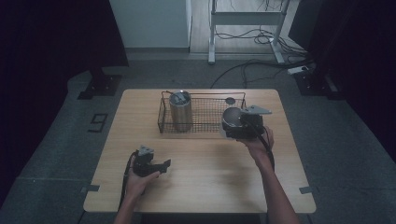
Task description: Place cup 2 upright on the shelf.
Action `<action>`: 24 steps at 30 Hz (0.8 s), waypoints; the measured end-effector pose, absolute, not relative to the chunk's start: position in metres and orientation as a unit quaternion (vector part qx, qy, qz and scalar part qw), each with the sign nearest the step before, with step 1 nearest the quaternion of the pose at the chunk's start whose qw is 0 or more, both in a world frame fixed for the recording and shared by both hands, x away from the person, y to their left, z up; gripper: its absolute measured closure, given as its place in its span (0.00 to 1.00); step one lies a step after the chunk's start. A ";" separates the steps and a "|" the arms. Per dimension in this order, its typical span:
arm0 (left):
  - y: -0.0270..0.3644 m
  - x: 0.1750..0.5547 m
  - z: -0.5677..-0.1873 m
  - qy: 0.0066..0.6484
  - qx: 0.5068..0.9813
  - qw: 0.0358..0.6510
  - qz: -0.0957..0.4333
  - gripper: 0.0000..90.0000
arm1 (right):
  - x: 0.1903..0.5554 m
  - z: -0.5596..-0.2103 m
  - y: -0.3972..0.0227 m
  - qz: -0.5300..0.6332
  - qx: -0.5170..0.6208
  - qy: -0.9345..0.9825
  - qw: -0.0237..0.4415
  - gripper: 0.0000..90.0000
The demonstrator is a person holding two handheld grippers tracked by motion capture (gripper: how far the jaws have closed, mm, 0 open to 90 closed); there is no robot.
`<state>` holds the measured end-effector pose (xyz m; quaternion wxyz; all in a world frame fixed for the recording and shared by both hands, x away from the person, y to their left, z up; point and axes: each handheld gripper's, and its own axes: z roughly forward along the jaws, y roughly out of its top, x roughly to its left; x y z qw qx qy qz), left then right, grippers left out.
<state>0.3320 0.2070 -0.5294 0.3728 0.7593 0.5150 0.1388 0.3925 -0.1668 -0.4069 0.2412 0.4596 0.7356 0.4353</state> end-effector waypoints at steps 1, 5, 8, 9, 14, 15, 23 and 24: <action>0.207 0.332 -0.529 0.515 0.759 0.372 0.140 0.16 | 0.393 -0.406 -0.167 0.435 0.459 0.736 0.242 0.08; 0.207 0.332 -0.529 0.514 0.760 0.371 0.140 0.16 | 0.397 -0.405 -0.166 0.436 0.457 0.737 0.241 0.08; 0.207 0.332 -0.529 0.514 0.761 0.371 0.140 0.16 | 0.400 -0.404 -0.165 0.434 0.457 0.738 0.240 0.08; 0.207 0.332 -0.529 0.515 0.759 0.372 0.140 0.16 | 0.401 -0.403 -0.164 0.434 0.456 0.739 0.240 0.08; 0.210 0.332 -0.528 0.515 0.759 0.374 0.141 0.16 | 0.407 -0.399 -0.165 0.436 0.458 0.737 0.237 0.08; 0.210 0.332 -0.528 0.514 0.759 0.374 0.141 0.16 | 0.409 -0.398 -0.165 0.436 0.457 0.738 0.238 0.08; 0.208 0.331 -0.528 0.509 0.763 0.373 0.142 0.16 | 0.419 -0.398 -0.164 0.433 0.462 0.737 0.238 0.08; 0.208 0.331 -0.527 0.509 0.763 0.373 0.142 0.16 | 0.421 -0.398 -0.163 0.432 0.462 0.737 0.238 0.08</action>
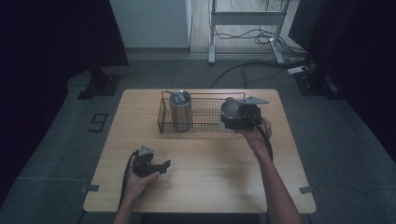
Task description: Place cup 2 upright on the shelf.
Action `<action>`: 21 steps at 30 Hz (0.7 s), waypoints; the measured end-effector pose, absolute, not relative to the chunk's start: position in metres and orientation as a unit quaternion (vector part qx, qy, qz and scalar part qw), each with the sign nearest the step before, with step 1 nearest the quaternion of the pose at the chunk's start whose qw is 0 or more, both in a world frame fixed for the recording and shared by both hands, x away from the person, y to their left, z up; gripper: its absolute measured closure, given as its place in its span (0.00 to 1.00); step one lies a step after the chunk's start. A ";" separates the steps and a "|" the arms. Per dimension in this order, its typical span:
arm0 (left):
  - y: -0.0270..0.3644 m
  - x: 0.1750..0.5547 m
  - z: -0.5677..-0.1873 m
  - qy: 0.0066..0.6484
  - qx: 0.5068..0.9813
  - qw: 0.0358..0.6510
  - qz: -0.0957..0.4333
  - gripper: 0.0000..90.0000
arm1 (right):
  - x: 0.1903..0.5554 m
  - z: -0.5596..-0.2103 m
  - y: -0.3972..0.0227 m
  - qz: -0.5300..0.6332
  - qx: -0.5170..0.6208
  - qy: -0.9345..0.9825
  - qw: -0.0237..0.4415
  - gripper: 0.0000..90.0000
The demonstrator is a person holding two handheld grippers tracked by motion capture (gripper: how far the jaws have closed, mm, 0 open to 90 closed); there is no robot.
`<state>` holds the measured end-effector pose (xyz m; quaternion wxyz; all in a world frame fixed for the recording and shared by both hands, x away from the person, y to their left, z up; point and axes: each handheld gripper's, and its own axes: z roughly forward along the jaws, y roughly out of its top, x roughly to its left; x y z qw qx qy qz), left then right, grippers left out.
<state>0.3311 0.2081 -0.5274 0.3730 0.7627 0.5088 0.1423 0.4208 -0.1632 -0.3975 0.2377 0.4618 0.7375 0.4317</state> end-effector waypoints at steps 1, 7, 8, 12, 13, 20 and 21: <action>0.208 0.331 -0.527 0.509 0.763 0.373 0.143 0.16 | 0.422 -0.397 -0.163 0.432 0.461 0.738 0.238 0.08; 0.208 0.330 -0.526 0.508 0.762 0.375 0.142 0.16 | 0.431 -0.396 -0.160 0.430 0.464 0.737 0.236 0.08; 0.208 0.330 -0.526 0.508 0.762 0.376 0.141 0.16 | 0.433 -0.396 -0.160 0.430 0.464 0.737 0.237 0.08; 0.207 0.330 -0.526 0.505 0.764 0.377 0.139 0.16 | 0.437 -0.393 -0.159 0.427 0.465 0.738 0.239 0.08; 0.207 0.330 -0.526 0.505 0.763 0.378 0.140 0.16 | 0.438 -0.393 -0.159 0.426 0.465 0.739 0.239 0.08; 0.205 0.327 -0.522 0.500 0.762 0.383 0.151 0.17 | 0.445 -0.395 -0.158 0.420 0.467 0.740 0.239 0.08; 0.204 0.327 -0.522 0.499 0.762 0.383 0.151 0.17 | 0.446 -0.395 -0.158 0.420 0.468 0.740 0.238 0.08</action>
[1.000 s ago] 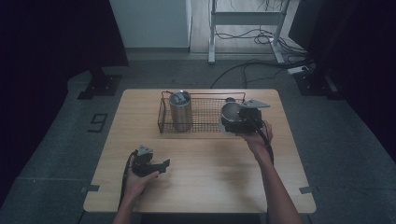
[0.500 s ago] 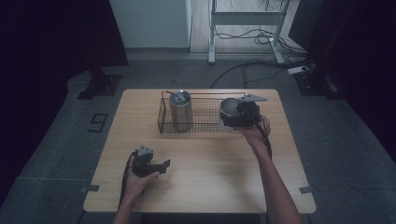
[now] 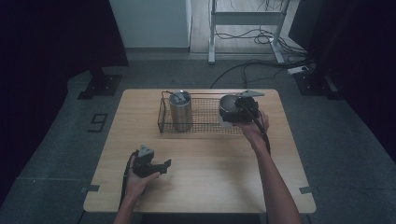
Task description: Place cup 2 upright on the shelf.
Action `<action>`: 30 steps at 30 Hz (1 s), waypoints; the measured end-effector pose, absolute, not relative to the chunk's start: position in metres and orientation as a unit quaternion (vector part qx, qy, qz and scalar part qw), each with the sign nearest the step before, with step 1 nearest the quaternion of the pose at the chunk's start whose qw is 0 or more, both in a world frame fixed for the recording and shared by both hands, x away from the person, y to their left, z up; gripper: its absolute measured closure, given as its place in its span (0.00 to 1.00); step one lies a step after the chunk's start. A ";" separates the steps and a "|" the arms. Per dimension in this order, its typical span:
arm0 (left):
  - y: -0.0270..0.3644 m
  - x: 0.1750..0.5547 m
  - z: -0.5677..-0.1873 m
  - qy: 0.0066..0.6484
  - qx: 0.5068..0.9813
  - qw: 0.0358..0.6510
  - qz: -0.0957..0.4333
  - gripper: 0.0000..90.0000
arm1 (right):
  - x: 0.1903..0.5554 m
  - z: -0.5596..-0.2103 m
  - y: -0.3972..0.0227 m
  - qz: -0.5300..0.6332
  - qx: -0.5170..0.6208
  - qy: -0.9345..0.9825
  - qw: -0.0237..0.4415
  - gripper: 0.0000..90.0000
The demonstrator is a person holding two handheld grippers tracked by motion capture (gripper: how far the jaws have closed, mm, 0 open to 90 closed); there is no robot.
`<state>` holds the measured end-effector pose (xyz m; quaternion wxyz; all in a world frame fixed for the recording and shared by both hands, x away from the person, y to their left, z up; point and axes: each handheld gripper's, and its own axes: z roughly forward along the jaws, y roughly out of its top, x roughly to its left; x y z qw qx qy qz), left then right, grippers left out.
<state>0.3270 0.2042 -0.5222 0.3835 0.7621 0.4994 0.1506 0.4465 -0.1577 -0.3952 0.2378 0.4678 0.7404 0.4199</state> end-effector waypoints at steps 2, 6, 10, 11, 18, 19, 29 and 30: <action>0.204 0.327 -0.522 0.499 0.763 0.382 0.149 0.17 | 0.449 -0.396 -0.157 0.417 0.468 0.741 0.238 0.08; 0.204 0.328 -0.523 0.501 0.763 0.382 0.147 0.17 | 0.455 -0.396 -0.155 0.414 0.468 0.744 0.238 0.08; 0.206 0.328 -0.523 0.502 0.762 0.382 0.146 0.17 | 0.460 -0.398 -0.154 0.412 0.468 0.745 0.238 0.08; 0.206 0.328 -0.523 0.502 0.762 0.382 0.145 0.17 | 0.461 -0.398 -0.154 0.412 0.467 0.745 0.238 0.08; 0.205 0.328 -0.524 0.502 0.763 0.380 0.145 0.17 | 0.466 -0.397 -0.150 0.413 0.464 0.747 0.237 0.08; 0.205 0.328 -0.524 0.502 0.763 0.380 0.145 0.17 | 0.467 -0.397 -0.150 0.412 0.463 0.747 0.238 0.08; 0.204 0.326 -0.524 0.501 0.765 0.378 0.145 0.17 | 0.478 -0.397 -0.148 0.406 0.464 0.750 0.238 0.08; 0.204 0.327 -0.524 0.501 0.765 0.378 0.145 0.17 | 0.479 -0.397 -0.147 0.406 0.464 0.750 0.239 0.08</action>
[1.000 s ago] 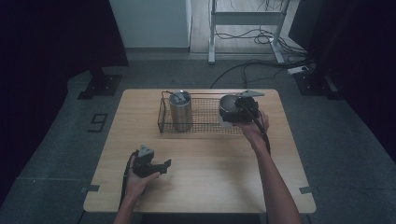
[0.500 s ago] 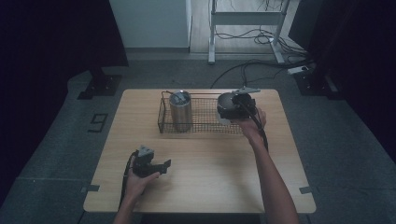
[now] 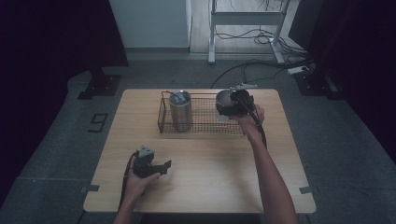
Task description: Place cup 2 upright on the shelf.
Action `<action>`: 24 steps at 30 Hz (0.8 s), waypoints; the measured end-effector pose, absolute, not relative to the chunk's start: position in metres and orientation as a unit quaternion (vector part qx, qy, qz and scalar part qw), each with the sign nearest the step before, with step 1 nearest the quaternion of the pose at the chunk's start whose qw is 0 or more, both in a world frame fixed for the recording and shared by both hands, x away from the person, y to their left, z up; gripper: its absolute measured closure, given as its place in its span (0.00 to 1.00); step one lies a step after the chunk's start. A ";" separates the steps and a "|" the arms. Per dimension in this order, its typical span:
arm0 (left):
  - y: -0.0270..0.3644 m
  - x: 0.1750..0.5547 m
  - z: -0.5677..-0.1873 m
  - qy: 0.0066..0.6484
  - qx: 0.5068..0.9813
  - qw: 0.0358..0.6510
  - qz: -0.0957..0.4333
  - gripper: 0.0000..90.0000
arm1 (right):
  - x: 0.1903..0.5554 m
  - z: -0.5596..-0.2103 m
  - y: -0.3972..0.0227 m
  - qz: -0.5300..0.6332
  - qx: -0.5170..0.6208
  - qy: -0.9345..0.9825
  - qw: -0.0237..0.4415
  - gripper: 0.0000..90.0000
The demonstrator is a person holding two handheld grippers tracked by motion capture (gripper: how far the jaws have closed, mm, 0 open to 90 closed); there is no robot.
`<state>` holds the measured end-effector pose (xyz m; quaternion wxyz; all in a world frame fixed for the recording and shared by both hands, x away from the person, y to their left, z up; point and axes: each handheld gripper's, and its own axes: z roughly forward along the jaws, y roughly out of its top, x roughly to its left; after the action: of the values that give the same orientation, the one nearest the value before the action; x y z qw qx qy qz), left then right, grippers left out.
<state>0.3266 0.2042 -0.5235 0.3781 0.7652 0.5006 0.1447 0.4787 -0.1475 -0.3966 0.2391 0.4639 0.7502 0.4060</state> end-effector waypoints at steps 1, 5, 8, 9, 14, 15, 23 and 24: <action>0.204 0.327 -0.523 0.501 0.765 0.378 0.145 0.17 | 0.480 -0.397 -0.147 0.407 0.463 0.750 0.240 0.08; 0.205 0.326 -0.523 0.502 0.764 0.379 0.144 0.17 | 0.485 -0.398 -0.147 0.404 0.463 0.752 0.237 0.08; 0.205 0.327 -0.523 0.503 0.764 0.378 0.143 0.17 | 0.490 -0.398 -0.145 0.401 0.463 0.754 0.237 0.08; 0.205 0.326 -0.523 0.503 0.764 0.378 0.143 0.17 | 0.492 -0.398 -0.145 0.400 0.463 0.755 0.237 0.08; 0.203 0.325 -0.520 0.499 0.765 0.381 0.141 0.16 | 0.498 -0.398 -0.143 0.397 0.464 0.755 0.237 0.08; 0.203 0.325 -0.520 0.498 0.766 0.382 0.141 0.16 | 0.499 -0.398 -0.142 0.395 0.464 0.757 0.236 0.08; 0.202 0.324 -0.520 0.496 0.769 0.377 0.144 0.16 | 0.509 -0.398 -0.140 0.388 0.466 0.759 0.238 0.08; 0.202 0.324 -0.520 0.496 0.769 0.377 0.144 0.16 | 0.510 -0.399 -0.140 0.387 0.467 0.759 0.239 0.08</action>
<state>0.3243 0.2022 -0.5205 0.3771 0.7688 0.4961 0.1436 0.5099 -0.1403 -0.3987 0.2392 0.4666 0.7586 0.3868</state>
